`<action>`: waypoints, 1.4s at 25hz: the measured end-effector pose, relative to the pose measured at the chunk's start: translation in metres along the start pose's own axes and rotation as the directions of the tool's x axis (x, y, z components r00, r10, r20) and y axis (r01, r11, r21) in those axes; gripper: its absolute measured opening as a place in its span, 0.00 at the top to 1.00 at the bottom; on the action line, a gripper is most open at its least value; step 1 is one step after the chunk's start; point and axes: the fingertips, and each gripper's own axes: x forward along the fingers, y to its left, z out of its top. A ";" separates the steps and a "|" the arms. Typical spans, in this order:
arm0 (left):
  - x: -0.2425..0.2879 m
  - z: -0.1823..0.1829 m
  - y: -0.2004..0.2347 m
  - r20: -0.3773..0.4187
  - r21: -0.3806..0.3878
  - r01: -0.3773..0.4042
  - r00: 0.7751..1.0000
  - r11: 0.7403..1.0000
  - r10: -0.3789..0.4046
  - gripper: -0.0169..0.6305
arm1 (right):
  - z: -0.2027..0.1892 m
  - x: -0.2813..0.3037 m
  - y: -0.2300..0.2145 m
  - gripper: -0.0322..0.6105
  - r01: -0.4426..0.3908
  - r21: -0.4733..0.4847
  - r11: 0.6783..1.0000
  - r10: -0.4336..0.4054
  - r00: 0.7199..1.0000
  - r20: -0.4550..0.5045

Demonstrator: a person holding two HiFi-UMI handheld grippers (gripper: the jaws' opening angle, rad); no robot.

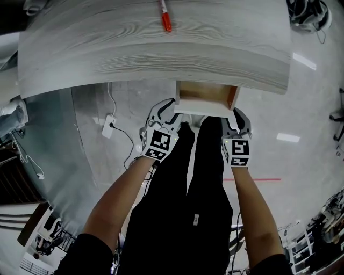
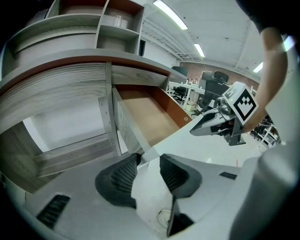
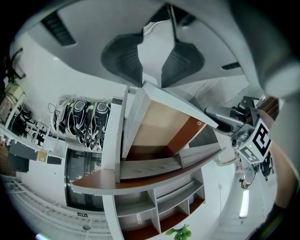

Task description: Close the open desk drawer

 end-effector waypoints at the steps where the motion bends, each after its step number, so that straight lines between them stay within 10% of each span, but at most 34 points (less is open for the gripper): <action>1: -0.001 0.000 0.000 -0.003 -0.008 -0.007 1.000 1.000 0.007 0.75 | 0.000 0.000 -0.001 0.74 0.000 0.007 1.000 0.000 1.000 -0.001; 35: -0.032 0.062 0.012 0.126 -0.129 -0.083 0.987 0.988 0.100 0.77 | 0.055 -0.028 -0.011 0.79 -0.003 0.086 0.996 -0.009 0.989 0.146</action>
